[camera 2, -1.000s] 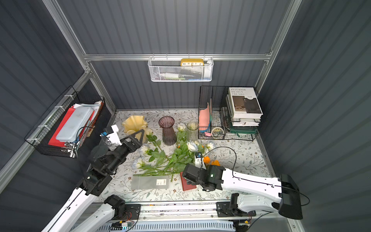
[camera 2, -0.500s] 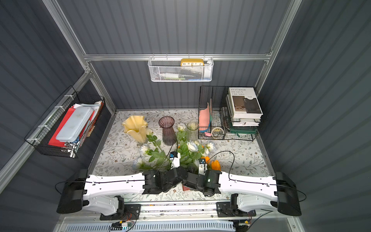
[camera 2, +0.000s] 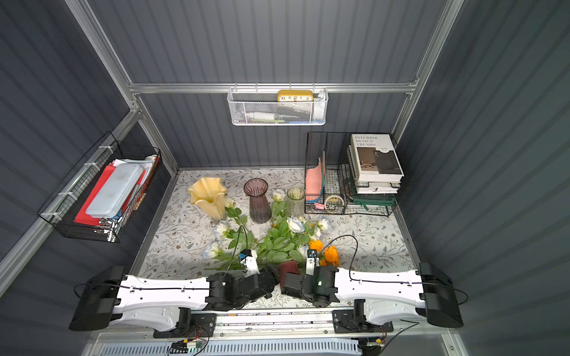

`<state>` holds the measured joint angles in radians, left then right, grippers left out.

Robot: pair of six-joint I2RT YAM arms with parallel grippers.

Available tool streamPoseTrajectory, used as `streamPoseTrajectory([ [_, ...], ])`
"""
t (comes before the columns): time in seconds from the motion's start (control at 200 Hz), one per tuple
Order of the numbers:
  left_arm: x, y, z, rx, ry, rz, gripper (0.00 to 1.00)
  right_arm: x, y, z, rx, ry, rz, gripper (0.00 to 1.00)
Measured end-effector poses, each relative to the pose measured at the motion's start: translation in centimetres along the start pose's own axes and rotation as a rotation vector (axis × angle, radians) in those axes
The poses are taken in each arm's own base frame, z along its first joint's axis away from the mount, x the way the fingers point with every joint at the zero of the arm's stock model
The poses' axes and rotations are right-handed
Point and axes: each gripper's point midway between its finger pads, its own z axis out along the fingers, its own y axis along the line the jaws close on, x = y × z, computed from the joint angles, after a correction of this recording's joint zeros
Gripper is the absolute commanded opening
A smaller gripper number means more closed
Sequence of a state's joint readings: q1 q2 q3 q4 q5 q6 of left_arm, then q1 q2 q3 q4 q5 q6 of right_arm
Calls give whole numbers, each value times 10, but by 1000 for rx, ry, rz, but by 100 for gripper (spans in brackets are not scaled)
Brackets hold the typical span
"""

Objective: Arrange the flowers in different vases according to their colors
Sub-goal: Move the distractor to the center of the board.

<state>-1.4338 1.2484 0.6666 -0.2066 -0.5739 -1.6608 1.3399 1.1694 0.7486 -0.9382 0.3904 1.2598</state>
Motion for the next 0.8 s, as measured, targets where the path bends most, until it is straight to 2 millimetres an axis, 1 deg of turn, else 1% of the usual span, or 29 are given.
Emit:
streamPoseTrajectory([
  [0.09,-2,10,-3,-2,0,-25,60,1,-1,3,3,-2,3,97],
  [0.225,0,8,-1,14,11,-42,56,1,1,9,22,-6,-4,97],
  [0.295,3,10,4,19,23,-52,54,3,2,15,49,-5,-17,97],
  [0.385,7,24,13,-11,32,-48,50,4,5,21,61,-4,-27,97],
  [0.44,7,30,18,-33,32,-41,46,4,8,23,57,-5,-28,97],
  [0.505,2,33,25,-49,20,-44,43,3,11,25,47,-8,-26,97],
  [0.6,-10,38,37,-76,-12,-52,36,1,16,25,28,-13,-23,97],
  [0.64,-15,41,40,-87,-22,-54,36,0,18,25,21,-15,-25,97],
  [0.735,-21,49,40,-87,-30,-74,34,-1,22,26,10,-17,-33,97],
  [0.8,-22,61,35,-90,-23,-92,33,-2,26,27,6,-17,-38,97],
])
